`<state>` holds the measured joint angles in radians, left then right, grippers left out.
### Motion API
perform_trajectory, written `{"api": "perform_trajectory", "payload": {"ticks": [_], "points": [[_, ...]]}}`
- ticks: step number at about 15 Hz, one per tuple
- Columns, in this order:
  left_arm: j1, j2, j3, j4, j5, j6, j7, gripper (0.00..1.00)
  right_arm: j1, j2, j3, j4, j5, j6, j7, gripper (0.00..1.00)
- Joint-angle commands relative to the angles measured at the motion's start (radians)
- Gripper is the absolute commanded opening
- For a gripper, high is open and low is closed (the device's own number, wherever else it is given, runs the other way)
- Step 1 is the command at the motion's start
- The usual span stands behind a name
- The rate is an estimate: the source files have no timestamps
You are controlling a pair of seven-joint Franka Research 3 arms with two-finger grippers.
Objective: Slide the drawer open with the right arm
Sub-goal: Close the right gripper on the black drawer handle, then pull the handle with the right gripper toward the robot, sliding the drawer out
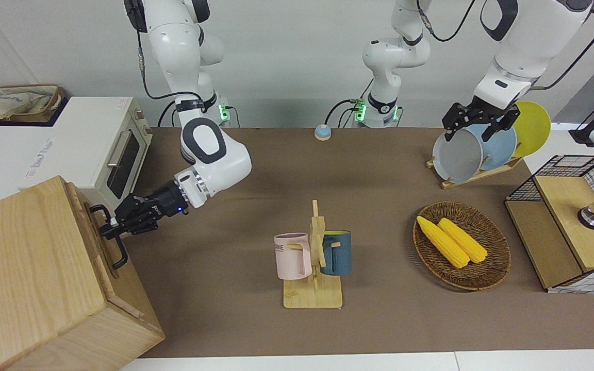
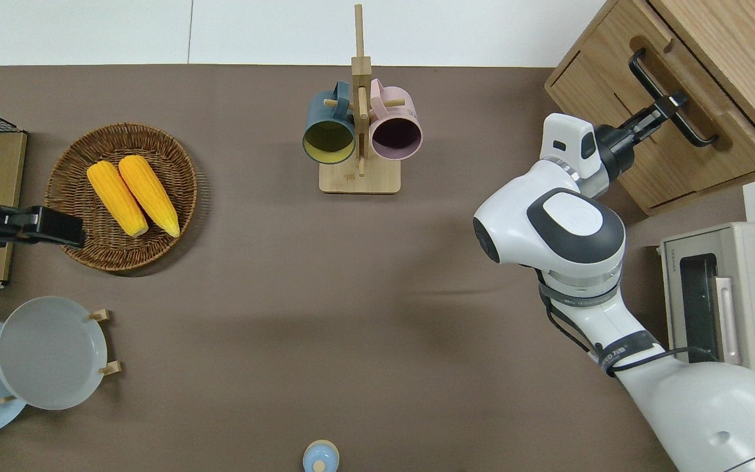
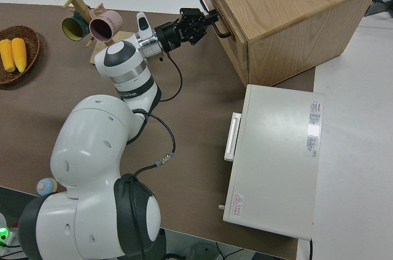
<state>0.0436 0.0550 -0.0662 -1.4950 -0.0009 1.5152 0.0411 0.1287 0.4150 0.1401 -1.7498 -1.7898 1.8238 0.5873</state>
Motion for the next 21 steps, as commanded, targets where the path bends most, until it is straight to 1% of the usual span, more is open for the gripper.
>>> {"api": "perform_trajectory", "payload": {"ticks": [1, 4, 5, 6, 8, 12, 21], "points": [[-0.007, -0.004, 0.0, 0.009, 0.018, -0.018, -0.01, 0.99, 0.0, 0.004, 0.01, 0.006, -0.014, 0.005, 0.0, 0.0], [-0.007, -0.004, 0.0, 0.009, 0.018, -0.018, -0.01, 0.99, 0.006, 0.002, 0.016, 0.004, -0.008, -0.003, 0.0, 0.0], [-0.007, -0.004, 0.0, 0.01, 0.018, -0.018, -0.01, 0.99, 0.011, 0.002, 0.021, 0.004, 0.019, -0.006, -0.001, 0.0], [-0.007, -0.004, 0.0, 0.01, 0.018, -0.018, -0.01, 0.99, 0.035, 0.001, 0.021, 0.006, 0.045, -0.024, -0.004, 0.0], [-0.005, -0.004, 0.0, 0.01, 0.018, -0.018, -0.01, 0.99, 0.057, -0.001, 0.021, 0.006, 0.055, -0.07, -0.009, 0.0], [-0.007, -0.004, 0.0, 0.01, 0.018, -0.018, -0.01, 0.99, 0.101, -0.002, 0.024, 0.006, 0.093, -0.127, -0.014, 0.0], [-0.007, -0.004, 0.0, 0.009, 0.018, -0.018, -0.01, 0.99, 0.224, -0.001, 0.024, 0.006, 0.184, -0.264, -0.026, 0.0]]}}
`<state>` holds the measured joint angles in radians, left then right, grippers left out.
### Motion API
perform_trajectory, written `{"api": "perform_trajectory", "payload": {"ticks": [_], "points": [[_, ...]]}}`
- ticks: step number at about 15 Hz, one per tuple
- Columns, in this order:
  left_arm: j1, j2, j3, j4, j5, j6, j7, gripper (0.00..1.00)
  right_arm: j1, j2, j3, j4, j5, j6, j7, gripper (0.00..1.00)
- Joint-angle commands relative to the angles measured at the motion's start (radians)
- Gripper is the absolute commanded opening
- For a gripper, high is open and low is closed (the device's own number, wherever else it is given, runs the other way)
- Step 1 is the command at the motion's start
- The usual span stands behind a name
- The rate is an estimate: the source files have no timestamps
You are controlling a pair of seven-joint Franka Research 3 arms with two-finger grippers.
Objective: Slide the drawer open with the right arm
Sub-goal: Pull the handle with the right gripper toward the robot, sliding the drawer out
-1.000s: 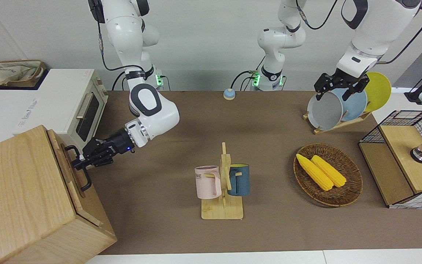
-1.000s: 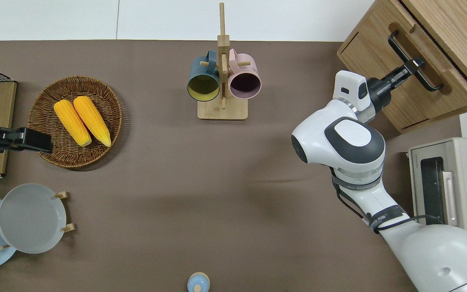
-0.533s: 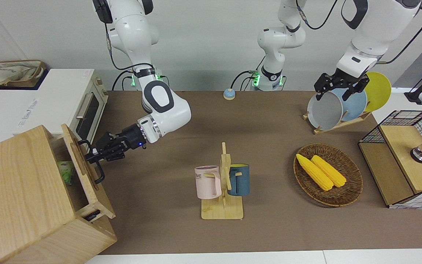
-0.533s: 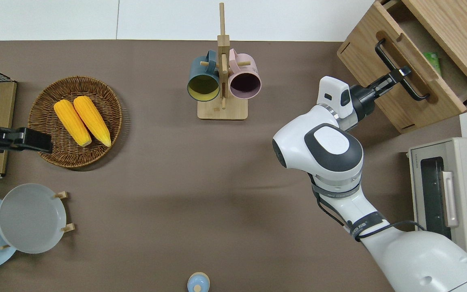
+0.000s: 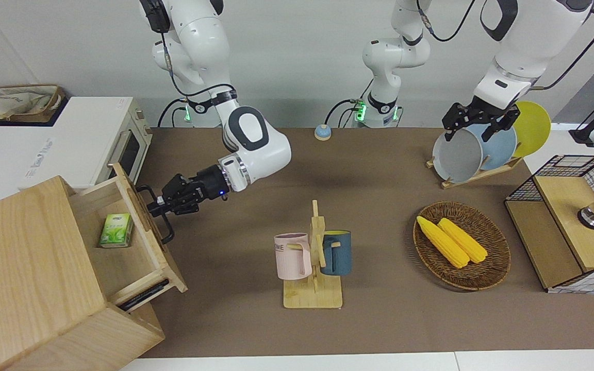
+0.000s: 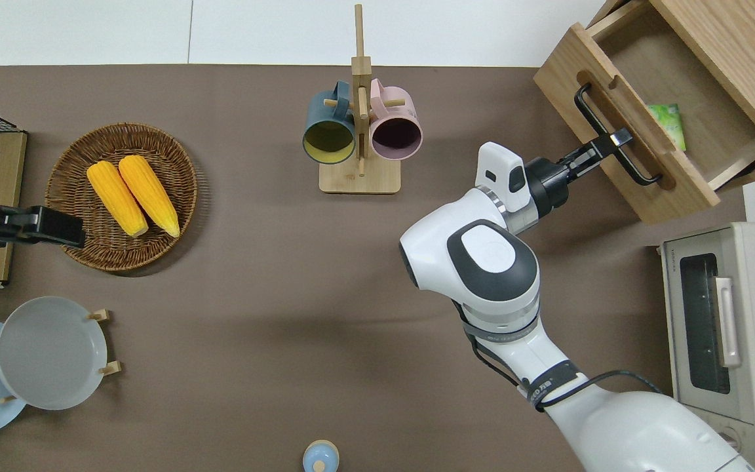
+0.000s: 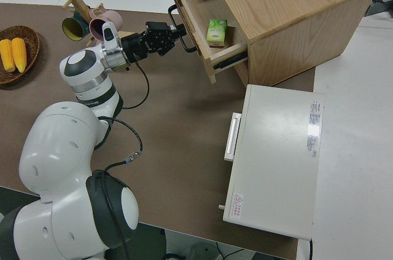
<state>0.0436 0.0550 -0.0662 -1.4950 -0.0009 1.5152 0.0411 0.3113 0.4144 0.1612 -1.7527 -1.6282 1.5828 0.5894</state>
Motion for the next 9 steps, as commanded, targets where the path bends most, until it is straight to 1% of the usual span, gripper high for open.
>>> {"api": "perform_trajectory", "payload": {"ticks": [1, 9], "points": [[-0.007, -0.004, 0.0, 0.01, 0.018, -0.018, -0.01, 0.99, 0.052, 0.0, 0.003, 0.009, 0.03, -0.033, -0.033, 0.0], [-0.007, -0.004, 0.0, 0.009, 0.018, -0.018, -0.01, 0.99, 0.141, 0.001, 0.003, 0.013, 0.094, -0.135, -0.033, 0.0]]}}
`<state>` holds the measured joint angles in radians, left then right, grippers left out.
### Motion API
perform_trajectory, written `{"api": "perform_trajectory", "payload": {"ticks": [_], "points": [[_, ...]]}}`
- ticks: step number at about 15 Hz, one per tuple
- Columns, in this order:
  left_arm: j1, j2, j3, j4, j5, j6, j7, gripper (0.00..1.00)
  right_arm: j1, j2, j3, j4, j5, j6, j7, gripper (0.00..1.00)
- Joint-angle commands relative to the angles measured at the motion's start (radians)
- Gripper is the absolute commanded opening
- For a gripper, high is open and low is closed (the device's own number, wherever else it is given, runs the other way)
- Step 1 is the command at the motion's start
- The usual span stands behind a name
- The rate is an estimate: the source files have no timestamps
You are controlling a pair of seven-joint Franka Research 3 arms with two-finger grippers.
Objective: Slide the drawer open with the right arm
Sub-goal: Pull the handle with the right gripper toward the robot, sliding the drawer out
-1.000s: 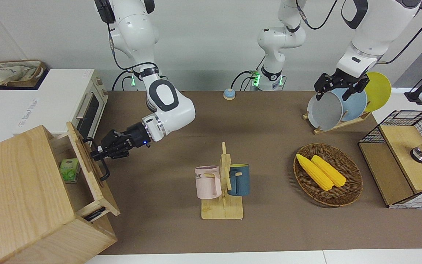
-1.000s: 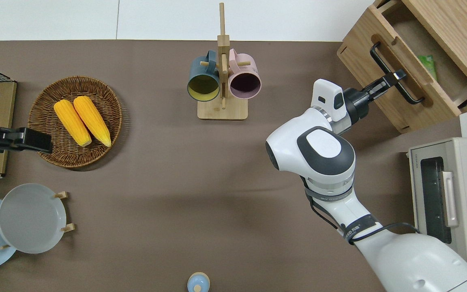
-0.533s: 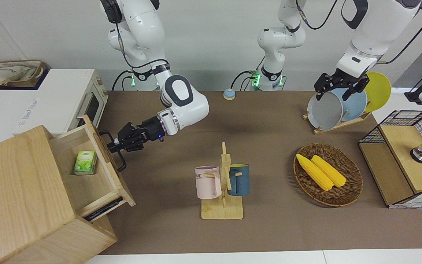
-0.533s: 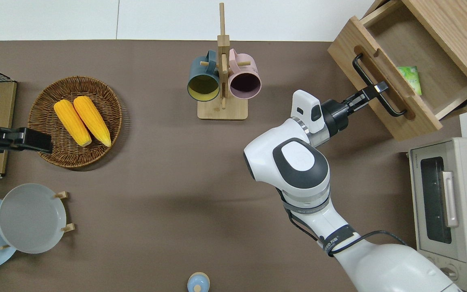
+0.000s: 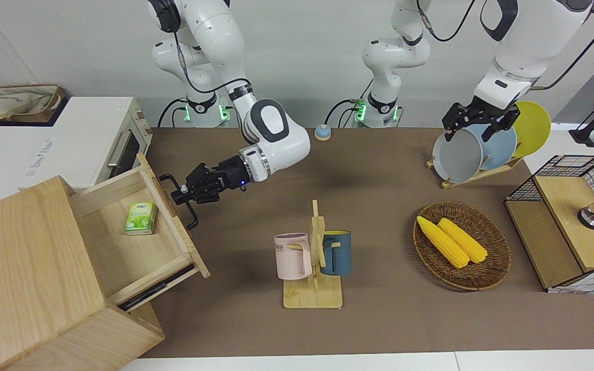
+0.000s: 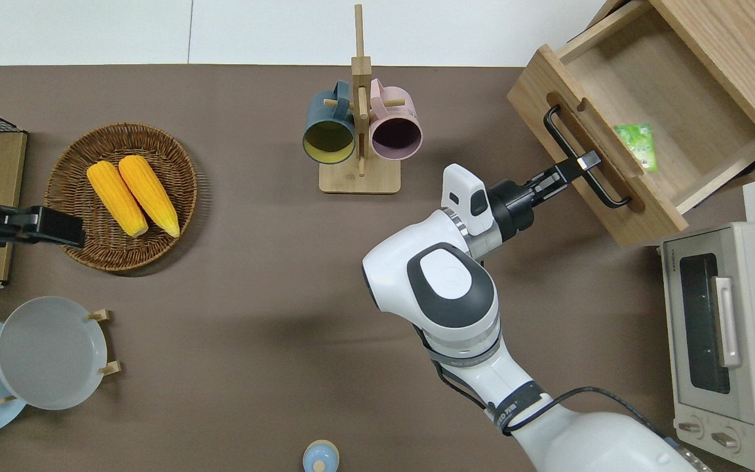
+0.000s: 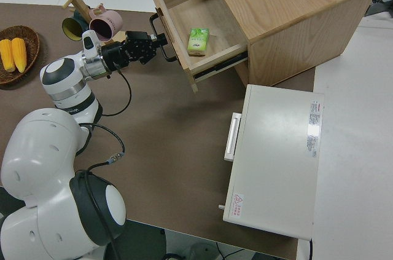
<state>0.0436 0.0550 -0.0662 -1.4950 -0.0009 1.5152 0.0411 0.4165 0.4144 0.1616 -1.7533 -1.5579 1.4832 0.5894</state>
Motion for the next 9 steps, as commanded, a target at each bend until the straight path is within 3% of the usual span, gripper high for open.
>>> {"api": "perform_trajectory", "payload": {"ticks": [1, 9], "points": [[-0.007, -0.003, 0.0, 0.009, 0.018, -0.018, -0.01, 0.99, 0.051, 0.001, 0.003, 0.015, 0.038, -0.044, -0.033, 0.0], [-0.007, -0.004, 0.0, 0.009, 0.018, -0.018, -0.01, 0.99, 0.122, 0.003, 0.003, 0.031, 0.094, -0.104, -0.04, 0.0]]}}
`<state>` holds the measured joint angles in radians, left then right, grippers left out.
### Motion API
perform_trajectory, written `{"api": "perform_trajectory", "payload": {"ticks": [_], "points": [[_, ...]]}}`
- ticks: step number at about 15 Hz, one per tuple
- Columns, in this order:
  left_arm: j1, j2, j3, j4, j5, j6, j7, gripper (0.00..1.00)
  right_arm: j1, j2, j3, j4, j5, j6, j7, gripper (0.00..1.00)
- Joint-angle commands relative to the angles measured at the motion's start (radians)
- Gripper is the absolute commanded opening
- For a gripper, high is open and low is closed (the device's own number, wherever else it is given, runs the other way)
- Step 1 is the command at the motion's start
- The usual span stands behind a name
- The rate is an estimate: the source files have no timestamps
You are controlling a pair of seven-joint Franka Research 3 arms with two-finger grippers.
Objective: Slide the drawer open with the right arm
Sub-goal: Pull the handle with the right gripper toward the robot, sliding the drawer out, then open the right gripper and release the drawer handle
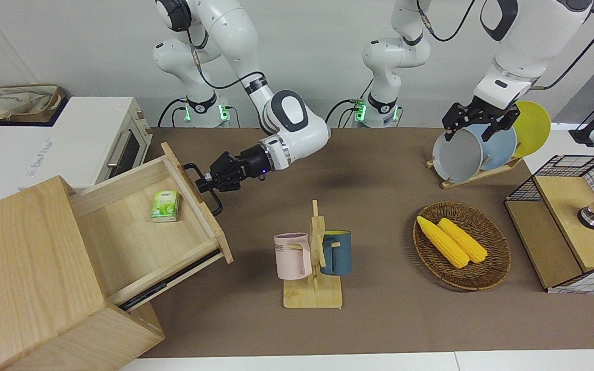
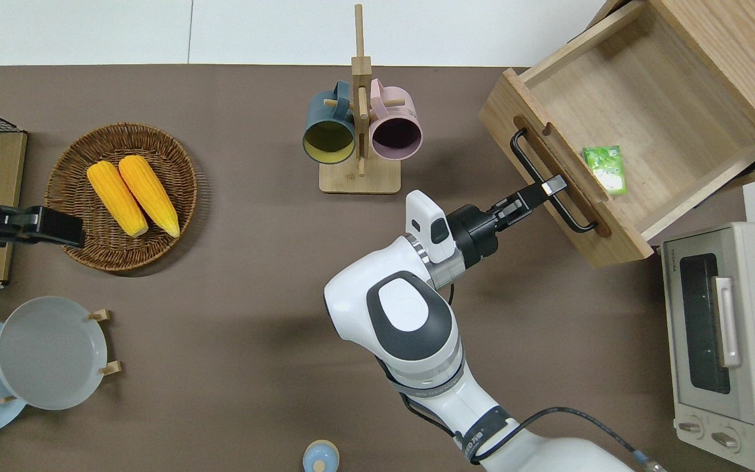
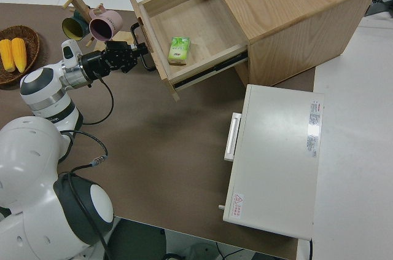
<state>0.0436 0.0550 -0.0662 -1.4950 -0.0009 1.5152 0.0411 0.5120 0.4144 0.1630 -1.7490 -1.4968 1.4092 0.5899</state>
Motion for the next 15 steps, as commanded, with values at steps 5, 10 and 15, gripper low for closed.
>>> {"api": "perform_trajectory", "payload": {"ticks": [5, 10, 15], "points": [[-0.007, -0.004, 0.0, 0.01, 0.018, -0.018, -0.01, 0.99, 0.055, 0.006, 0.001, 0.028, 0.052, -0.062, -0.042, 0.0], [-0.007, -0.004, 0.0, 0.01, 0.018, -0.018, -0.01, 0.99, 0.066, 0.017, 0.001, 0.04, 0.056, -0.087, -0.056, 0.0], [-0.007, -0.004, 0.0, 0.01, 0.018, -0.018, -0.01, 0.99, 0.071, 0.029, -0.002, 0.043, 0.052, -0.085, -0.052, 0.0]]}}
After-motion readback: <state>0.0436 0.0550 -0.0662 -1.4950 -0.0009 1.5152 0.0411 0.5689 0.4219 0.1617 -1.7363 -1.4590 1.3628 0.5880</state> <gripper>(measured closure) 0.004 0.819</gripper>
